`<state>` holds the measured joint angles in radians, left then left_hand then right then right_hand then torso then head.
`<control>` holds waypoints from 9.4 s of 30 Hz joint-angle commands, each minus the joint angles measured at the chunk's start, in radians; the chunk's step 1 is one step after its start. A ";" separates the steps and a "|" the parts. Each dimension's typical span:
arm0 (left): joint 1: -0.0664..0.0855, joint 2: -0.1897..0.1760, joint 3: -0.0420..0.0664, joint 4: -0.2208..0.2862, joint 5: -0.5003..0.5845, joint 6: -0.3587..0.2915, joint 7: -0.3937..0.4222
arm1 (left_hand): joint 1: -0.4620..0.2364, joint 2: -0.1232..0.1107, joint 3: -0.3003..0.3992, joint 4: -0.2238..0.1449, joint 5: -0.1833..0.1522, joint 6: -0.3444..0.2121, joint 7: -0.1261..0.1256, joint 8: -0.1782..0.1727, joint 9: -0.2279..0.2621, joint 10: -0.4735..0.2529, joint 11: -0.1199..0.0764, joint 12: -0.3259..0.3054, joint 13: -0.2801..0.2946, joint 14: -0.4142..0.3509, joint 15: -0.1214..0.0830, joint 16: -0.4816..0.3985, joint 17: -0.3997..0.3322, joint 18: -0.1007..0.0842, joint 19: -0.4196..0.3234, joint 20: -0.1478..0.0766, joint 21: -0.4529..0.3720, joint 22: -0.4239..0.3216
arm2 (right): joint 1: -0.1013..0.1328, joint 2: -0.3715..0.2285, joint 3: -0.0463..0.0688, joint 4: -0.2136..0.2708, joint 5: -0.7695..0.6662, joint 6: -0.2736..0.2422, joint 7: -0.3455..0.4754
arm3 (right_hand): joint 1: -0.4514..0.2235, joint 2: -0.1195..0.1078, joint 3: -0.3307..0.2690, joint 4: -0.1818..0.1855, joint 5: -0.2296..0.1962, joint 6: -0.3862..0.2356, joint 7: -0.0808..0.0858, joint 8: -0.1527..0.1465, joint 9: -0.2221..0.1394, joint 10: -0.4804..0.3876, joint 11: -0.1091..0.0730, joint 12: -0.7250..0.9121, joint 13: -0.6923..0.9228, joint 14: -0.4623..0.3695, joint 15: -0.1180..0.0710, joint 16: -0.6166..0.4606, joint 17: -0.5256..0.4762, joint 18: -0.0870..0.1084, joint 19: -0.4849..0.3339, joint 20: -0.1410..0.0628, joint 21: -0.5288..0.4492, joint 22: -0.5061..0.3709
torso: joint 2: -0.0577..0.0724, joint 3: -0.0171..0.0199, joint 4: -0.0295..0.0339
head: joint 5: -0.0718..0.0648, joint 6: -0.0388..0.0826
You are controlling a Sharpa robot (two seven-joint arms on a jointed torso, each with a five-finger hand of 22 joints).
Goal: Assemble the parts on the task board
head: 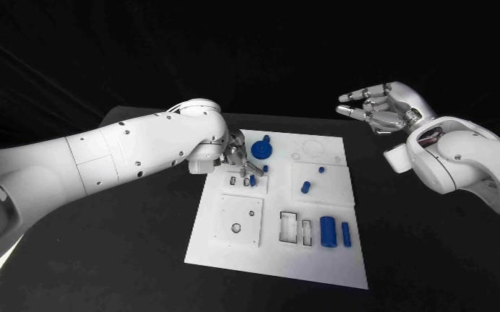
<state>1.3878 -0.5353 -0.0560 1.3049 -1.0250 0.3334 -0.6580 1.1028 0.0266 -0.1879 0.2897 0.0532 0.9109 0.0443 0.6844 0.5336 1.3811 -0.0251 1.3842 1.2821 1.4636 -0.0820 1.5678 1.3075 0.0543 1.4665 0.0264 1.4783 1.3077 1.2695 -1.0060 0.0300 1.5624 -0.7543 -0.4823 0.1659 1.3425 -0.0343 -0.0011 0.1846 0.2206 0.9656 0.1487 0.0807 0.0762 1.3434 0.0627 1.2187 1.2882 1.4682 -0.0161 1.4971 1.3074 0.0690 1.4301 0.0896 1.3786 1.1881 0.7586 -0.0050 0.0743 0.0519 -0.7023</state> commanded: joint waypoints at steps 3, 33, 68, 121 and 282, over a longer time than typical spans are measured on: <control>0.000 0.002 -0.001 0.001 -0.004 0.018 -0.001 | 0.005 0.012 0.000 -0.003 -0.005 -0.009 0.000 0.005 0.004 -0.006 0.000 -0.006 -0.001 0.107 -0.004 0.003 0.263 -0.017 0.038 -0.005 0.003 0.075 | -0.001 0.006 0.000 -0.005 -0.001 -0.003 0.005 | 0.007 0.004 -0.006 0.001 0.009 -0.007 0.003 0.004 0.000 -0.005 0.001 -0.004 0.000 0.075 0.002 -0.002 0.157 0.007 -0.007 -0.003 -0.005 -0.001 | 0.001 0.0006 0.0014 | -0.001 -0.001; -0.001 0.013 -0.005 0.013 0.043 0.031 0.003 | 0.059 0.041 0.038 -0.007 -0.003 -0.015 0.001 0.006 0.025 -0.008 0.001 -0.009 -0.002 0.107 -0.002 0.003 0.263 -0.017 0.038 -0.002 0.005 0.079 | -0.005 0.029 -0.001 -0.017 -0.002 0.011 -0.002 | 0.006 0.006 -0.007 0.001 0.011 -0.007 0.003 0.004 0.001 -0.004 0.001 -0.003 0.000 0.075 0.001 -0.003 0.156 0.007 -0.007 -0.003 -0.006 -0.002 | 0.002 -0.0013 0.0025 | 0.000 -0.006; -0.005 0.027 -0.007 0.006 0.057 0.005 0.005 | 0.231 0.073 0.255 -0.066 -0.002 -0.034 -0.009 -0.020 0.060 -0.009 -0.008 -0.016 0.002 0.107 -0.010 0.003 0.263 -0.018 0.038 -0.008 0.006 0.086 | -0.009 0.034 -0.001 -0.020 -0.004 0.026 -0.005 | 0.006 0.008 -0.008 0.001 0.014 -0.006 0.002 0.005 0.001 -0.002 0.001 0.001 0.003 0.075 0.001 -0.004 0.156 0.007 -0.007 -0.003 -0.006 -0.002 | 0.002 -0.0021 0.0042 | -0.002 -0.017; -0.117 -0.139 -0.004 0.244 -0.208 -0.449 0.017 | 0.044 -0.147 0.996 -0.230 0.058 -0.046 -0.002 0.026 0.177 0.019 -0.004 -0.011 0.026 0.107 -0.005 0.003 0.263 -0.022 0.046 -0.004 0.015 0.114 | -0.022 0.026 -0.009 -0.023 -0.045 0.033 -0.001 | -0.004 0.011 -0.017 0.007 0.015 -0.004 0.002 0.007 0.002 -0.005 0.000 -0.004 -0.003 0.072 0.001 -0.013 0.144 0.010 -0.014 -0.004 -0.017 -0.020 | -0.001 0.0019 0.0154 | -0.015 -0.018; 0.001 -0.024 0.076 -0.141 -0.091 -0.032 0.024 | -0.081 -0.084 0.142 0.002 0.025 -0.028 0.029 -0.126 0.033 -0.039 0.026 -0.086 -0.050 0.107 0.019 0.003 0.263 -0.018 0.044 0.018 -0.006 0.106 | -0.024 0.043 -0.009 -0.046 -0.029 0.044 0.018 | -0.010 0.016 -0.028 0.012 0.031 -0.004 0.001 0.008 0.002 -0.007 0.000 -0.007 -0.007 0.072 0.000 -0.018 0.139 0.011 -0.014 -0.005 -0.023 -0.026 | 0.000 0.0012 0.0167 | -0.009 -0.026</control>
<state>1.3869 -0.5678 0.0203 1.1765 -1.0802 0.2359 -0.6454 1.0191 -0.0626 -0.0417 0.2924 0.0839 0.8748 0.0753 0.5645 0.5676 1.3417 -0.0038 1.2953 1.2293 1.4654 -0.0694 1.5678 1.3077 0.0395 1.4629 0.0373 1.4714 1.3079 1.2461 -0.9652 0.0211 1.5173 -0.7826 -0.4490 0.1737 1.3383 -0.0222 -0.0247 0.1972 0.2476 0.9657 0.1487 0.0846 0.0765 1.3435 0.0627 1.2188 1.2821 1.4682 -0.0161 1.4854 1.3076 0.0688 1.4231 0.0825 1.3625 1.1630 0.7586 -0.0031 0.0912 0.0399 -0.7302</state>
